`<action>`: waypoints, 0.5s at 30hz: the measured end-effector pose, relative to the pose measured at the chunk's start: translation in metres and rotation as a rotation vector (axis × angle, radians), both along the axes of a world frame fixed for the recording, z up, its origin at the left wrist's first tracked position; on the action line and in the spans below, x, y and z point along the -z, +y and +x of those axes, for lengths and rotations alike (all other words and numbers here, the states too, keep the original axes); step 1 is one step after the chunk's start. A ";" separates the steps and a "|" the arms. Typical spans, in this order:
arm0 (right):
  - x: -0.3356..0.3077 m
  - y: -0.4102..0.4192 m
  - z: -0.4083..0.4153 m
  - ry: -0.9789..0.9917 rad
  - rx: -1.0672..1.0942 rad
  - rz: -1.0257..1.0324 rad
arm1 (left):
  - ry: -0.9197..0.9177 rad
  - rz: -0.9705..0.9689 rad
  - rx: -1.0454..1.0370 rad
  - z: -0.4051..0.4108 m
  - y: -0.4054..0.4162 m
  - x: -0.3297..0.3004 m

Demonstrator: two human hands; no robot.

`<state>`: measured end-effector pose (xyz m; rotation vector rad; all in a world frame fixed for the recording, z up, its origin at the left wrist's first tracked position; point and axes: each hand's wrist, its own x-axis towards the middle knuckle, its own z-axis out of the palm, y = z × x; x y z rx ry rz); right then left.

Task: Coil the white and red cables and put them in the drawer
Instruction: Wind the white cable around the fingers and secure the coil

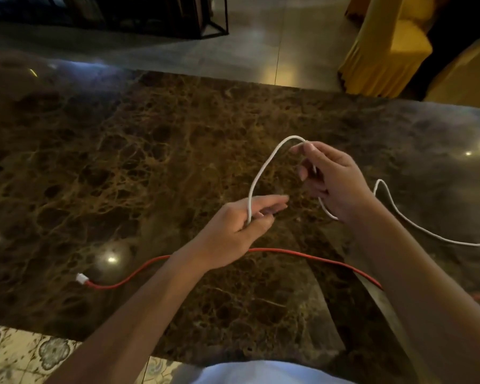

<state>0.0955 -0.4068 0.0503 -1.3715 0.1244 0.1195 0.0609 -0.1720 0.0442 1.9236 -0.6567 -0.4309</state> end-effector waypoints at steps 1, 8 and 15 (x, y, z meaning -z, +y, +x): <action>-0.001 0.000 0.001 -0.011 0.018 0.007 | 0.012 0.005 0.034 -0.004 -0.002 -0.004; -0.012 0.004 0.005 -0.019 0.027 -0.092 | 0.019 0.028 0.257 -0.021 -0.014 -0.045; 0.000 0.026 -0.017 -0.082 -0.187 -0.444 | -0.099 -0.035 0.277 -0.026 -0.018 -0.078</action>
